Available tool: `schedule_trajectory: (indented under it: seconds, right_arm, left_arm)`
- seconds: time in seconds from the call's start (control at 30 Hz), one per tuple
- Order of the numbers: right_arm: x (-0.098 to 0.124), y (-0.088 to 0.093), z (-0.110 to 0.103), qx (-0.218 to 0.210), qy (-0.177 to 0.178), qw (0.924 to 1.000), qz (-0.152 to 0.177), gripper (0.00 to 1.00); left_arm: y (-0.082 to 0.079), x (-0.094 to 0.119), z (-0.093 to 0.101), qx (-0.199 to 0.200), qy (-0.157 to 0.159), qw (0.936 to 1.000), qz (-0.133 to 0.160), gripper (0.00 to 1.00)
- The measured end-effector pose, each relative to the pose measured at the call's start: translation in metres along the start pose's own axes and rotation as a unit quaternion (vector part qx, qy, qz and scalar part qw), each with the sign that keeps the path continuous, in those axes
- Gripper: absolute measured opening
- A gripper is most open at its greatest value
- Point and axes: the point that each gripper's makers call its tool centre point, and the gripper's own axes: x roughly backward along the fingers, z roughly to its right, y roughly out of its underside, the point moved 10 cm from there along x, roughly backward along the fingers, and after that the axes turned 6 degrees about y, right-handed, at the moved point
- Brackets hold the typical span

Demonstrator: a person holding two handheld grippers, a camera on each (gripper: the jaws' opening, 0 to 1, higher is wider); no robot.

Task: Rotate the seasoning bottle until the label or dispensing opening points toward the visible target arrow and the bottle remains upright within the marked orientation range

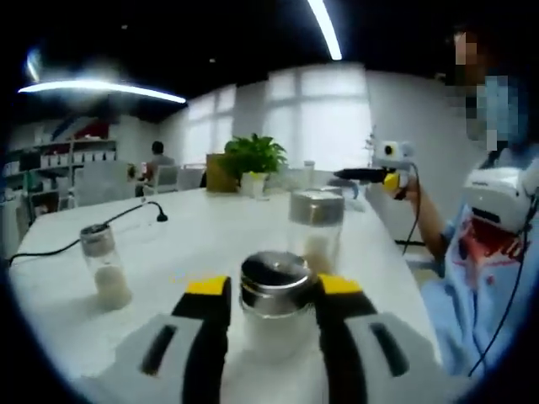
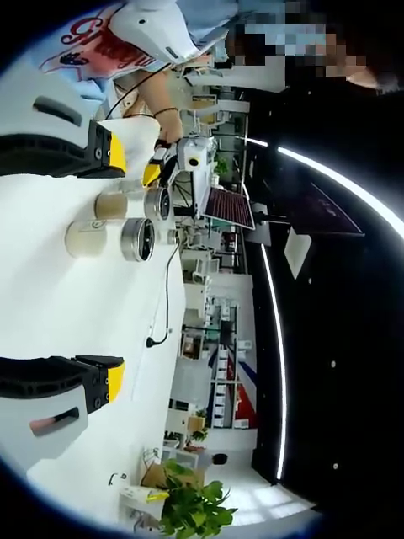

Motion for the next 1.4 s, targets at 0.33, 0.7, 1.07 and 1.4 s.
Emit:
schedule_trajectory:
  seconds: [0.33,0.7,1.07,1.4]
  right_arm:
    - [0.001,0.0,0.001,-0.007,0.007,0.9999,0.004,0.9]
    - [0.003,-0.002,0.001,-0.002,0.01,0.9999,0.006,0.9]
    - [0.003,-0.002,0.002,-0.001,0.012,0.9999,0.005,0.89]
    - [0.002,-0.001,0.003,-0.007,0.011,0.9999,0.004,0.89]
  left_arm:
    - [-0.014,0.017,0.026,-0.03,-0.051,0.9976,0.036,0.61]
    - [-0.018,0.02,0.043,0.001,-0.125,0.9905,0.058,0.62]
    - [-0.018,0.014,0.056,-0.004,-0.21,0.9756,0.064,0.58]
    - [-0.016,0.009,0.065,0.01,-0.295,0.9542,0.052,0.49]
